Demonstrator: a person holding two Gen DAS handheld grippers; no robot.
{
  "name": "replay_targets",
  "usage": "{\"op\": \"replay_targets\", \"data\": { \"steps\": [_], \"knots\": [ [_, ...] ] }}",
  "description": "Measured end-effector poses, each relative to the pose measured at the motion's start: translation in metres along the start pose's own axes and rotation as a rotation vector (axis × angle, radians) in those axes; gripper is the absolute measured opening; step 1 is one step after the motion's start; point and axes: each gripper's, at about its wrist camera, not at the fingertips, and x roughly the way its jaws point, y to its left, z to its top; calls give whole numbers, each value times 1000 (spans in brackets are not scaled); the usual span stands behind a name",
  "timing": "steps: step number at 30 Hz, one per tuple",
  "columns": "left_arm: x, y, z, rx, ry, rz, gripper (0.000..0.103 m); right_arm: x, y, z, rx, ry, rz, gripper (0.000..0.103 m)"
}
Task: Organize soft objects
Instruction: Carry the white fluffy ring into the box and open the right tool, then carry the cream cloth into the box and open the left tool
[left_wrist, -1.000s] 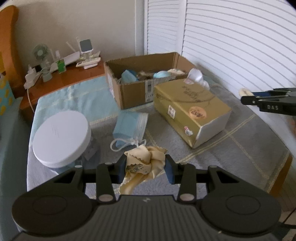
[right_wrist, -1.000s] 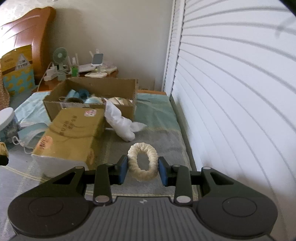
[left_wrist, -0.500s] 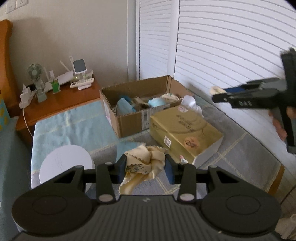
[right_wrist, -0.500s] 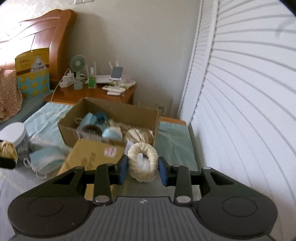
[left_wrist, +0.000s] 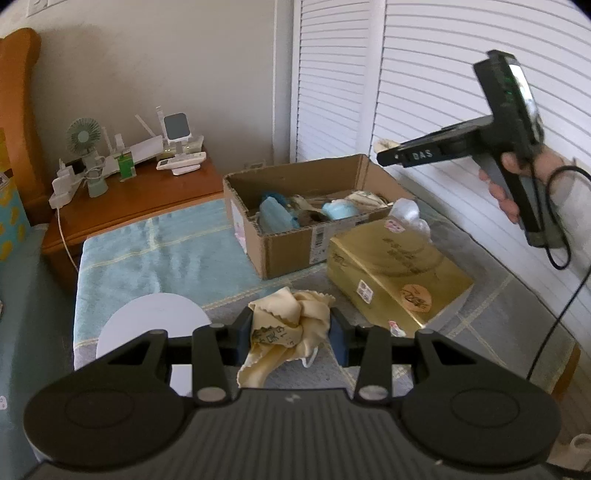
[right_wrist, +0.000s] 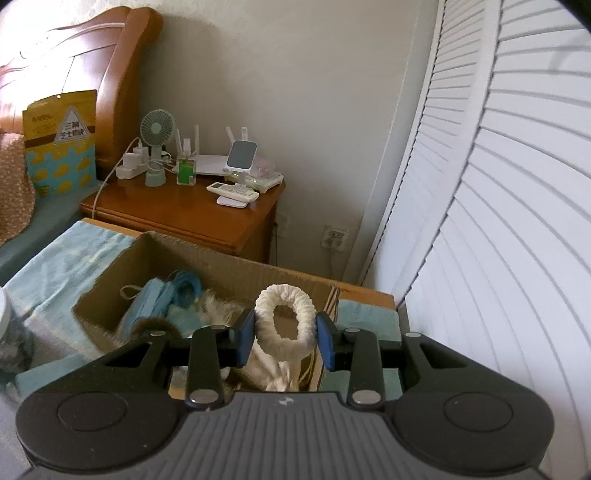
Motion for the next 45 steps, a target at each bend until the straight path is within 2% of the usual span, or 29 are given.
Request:
{"op": "replay_targets", "data": {
  "steps": [3, 6, 8, 10, 16, 25, 30, 40, 45],
  "knots": [
    [4, 1, 2, -3, 4, 3, 41, 18, -4, 7, -3, 10, 5, 43],
    [7, 0, 3, -1, 8, 2, 41, 30, -8, 8, 10, 20, 9, 66],
    [9, -1, 4, 2, 10, 0, 41, 30, -9, 4, 14, 22, 7, 70],
    [11, -2, 6, 5, 11, -3, 41, 24, -9, -3, 27, 20, 4, 83],
    [15, -7, 15, 10, 16, -22, 41, -11, -5, -25, 71, 11, -9, 102],
    [32, -17, 49, 12, 23, -51, 41, -68, 7, -65, 121, 18, -5, 103],
    [50, -28, 74, 50, 33, -55, 41, -87, 7, -85, 148, 22, -12, 103],
    [111, -48, 142, 81, 40, -64, 41, -99, -3, -104, 181, 16, -34, 103],
    [145, -50, 161, 79, 54, -35, 41, -100, -8, -106, 191, 18, -28, 103]
  ]
}}
